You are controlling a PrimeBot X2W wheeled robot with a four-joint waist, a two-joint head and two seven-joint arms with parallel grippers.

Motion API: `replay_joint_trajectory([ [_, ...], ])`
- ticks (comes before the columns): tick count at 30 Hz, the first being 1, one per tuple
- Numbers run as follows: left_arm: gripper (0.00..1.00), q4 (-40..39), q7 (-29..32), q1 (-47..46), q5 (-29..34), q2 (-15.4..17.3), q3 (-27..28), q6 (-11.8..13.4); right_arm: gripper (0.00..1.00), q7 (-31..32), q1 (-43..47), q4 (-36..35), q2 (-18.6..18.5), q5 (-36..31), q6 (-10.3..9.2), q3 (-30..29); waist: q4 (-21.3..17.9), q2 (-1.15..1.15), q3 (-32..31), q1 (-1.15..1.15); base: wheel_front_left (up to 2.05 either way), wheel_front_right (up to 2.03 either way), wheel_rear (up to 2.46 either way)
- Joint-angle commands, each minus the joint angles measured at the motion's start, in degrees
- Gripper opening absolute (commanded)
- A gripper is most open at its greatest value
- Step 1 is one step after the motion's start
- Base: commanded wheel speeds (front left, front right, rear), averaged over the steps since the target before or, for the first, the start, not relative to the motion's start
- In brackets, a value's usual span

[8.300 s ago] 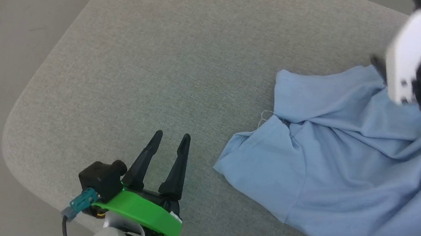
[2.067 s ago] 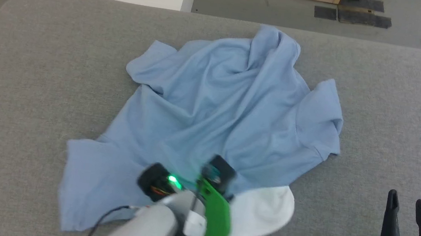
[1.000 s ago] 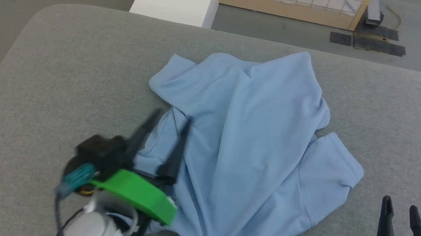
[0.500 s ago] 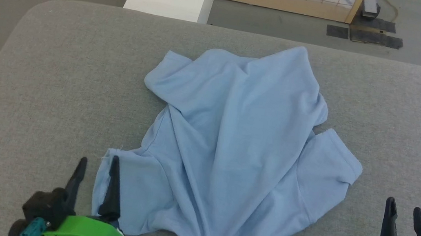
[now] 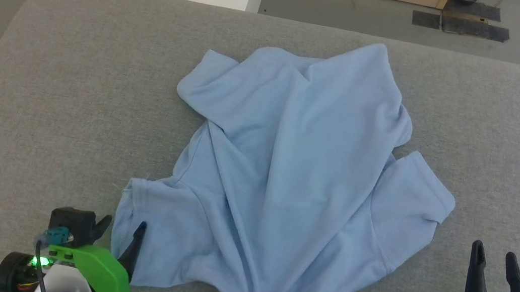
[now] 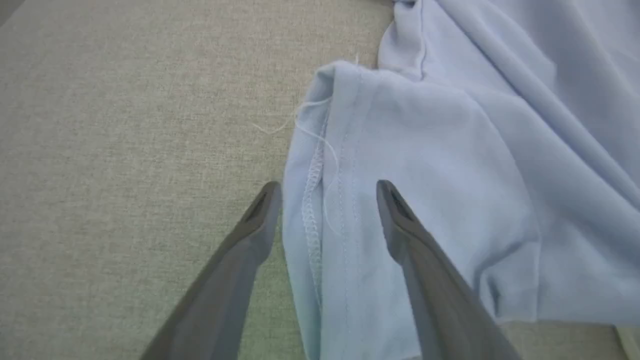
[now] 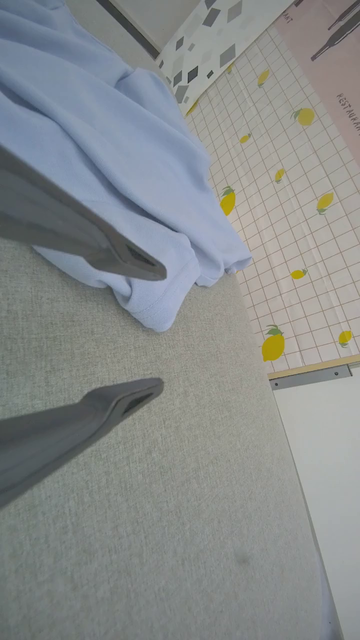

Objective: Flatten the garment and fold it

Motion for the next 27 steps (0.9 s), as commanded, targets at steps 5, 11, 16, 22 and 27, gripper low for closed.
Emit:
replay_joint_trajectory([
  [5, 1.00, 4.4, 6.9, -2.8, -1.1, 2.3, -0.9, -0.6, 1.00, -0.3, -1.0, 0.3, 0.0, 0.1, -0.08, 0.4, -1.2, 0.00, 0.6, 0.00, 0.00, 0.00, 0.00],
  [11, 0.64, 7.9, 12.1, -4.3, -3.6, 1.5, -3.3, -3.6, 1.00, -0.4, -1.1, 0.6, 0.0, 0.2, -0.08, 0.4, -2.0, 0.00, 0.4, 0.00, 0.00, 0.00, 0.00],
  [16, 0.00, 8.5, 12.2, -4.4, -5.8, 0.0, -4.2, -5.8, 1.00, -0.4, -0.8, 0.8, 0.0, 0.3, -0.08, 0.4, -2.0, 0.00, 0.0, 0.00, 0.00, 0.00, 0.00],
  [22, 0.00, 4.9, 5.6, -3.2, -7.8, -1.4, 0.1, -4.0, 1.00, -0.2, -0.4, 0.5, 0.0, -0.1, -0.08, -0.2, -1.1, 0.00, -0.6, 0.00, 0.00, 0.00, 0.00],
  [27, 0.00, 0.5, 1.7, 0.6, -8.0, 0.9, 5.3, -0.4, 1.00, 0.4, 0.0, -0.2, 0.0, -0.4, -0.08, -0.5, 0.1, 0.00, -0.7, 0.00, 0.00, 0.00, 0.00],
])
